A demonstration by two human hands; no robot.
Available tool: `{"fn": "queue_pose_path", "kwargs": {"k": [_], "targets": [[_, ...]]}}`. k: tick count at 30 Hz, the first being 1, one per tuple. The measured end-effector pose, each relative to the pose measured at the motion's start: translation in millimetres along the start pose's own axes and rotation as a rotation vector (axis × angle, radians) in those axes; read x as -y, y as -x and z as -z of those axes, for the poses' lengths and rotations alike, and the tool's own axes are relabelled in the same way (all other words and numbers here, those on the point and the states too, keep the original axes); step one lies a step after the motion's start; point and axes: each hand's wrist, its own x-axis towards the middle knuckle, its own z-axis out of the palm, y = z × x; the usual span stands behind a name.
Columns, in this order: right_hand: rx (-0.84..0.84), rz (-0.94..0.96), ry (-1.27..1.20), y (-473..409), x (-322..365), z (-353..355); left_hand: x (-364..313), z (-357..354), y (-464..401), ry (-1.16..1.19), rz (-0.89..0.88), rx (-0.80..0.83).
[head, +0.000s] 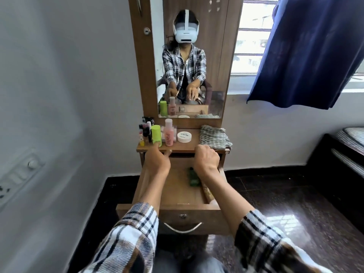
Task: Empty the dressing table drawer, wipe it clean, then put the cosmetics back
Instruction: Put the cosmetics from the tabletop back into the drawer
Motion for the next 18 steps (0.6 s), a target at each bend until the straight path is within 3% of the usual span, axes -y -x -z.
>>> {"fn": "queue_pose_path", "kwargs": {"k": [10,18], "targets": [[0.003,0.002,-0.611,-75,28,-32,14,-24,-55,0.11,-0.114,-0.075],[-0.016,0.083,-0.734,-124,43,-86,35,-65,-77,0.185,-0.065,-0.178]]}}
